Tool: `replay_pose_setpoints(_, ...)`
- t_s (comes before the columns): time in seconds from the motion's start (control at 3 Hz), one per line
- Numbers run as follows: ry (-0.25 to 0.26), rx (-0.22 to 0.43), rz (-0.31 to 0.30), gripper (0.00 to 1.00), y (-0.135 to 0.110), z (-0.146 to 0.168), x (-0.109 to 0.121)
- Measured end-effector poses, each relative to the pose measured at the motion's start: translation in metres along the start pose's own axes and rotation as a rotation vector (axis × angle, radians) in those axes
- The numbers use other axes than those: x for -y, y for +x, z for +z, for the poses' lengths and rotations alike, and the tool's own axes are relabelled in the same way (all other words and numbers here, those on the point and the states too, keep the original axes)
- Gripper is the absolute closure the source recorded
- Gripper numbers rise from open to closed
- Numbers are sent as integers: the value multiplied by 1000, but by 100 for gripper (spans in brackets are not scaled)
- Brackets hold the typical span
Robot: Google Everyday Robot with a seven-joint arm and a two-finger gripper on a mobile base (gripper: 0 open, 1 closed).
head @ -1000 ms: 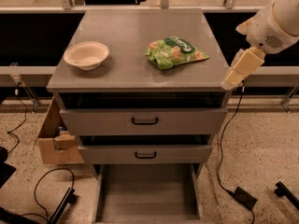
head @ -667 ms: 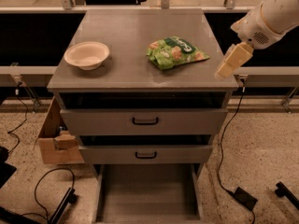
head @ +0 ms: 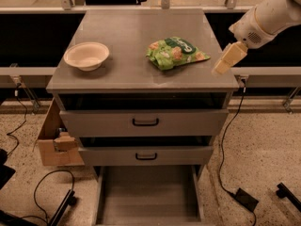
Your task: Place green rice chip bag into bottom drawer
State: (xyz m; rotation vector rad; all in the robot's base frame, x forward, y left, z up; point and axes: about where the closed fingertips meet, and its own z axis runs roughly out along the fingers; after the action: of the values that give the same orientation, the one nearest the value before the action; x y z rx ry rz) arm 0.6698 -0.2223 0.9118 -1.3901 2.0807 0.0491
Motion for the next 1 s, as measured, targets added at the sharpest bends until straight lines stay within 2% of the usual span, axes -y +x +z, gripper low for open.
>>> replay_pose_setpoints(0.33, 3, 25, 5, 0, -2, 12, 8)
replay_pose_setpoints(0.67, 25, 91, 24, 0, -7, 36, 31)
replay_pose_setpoints(1.0, 40, 157, 14, 0, -23, 54, 50)
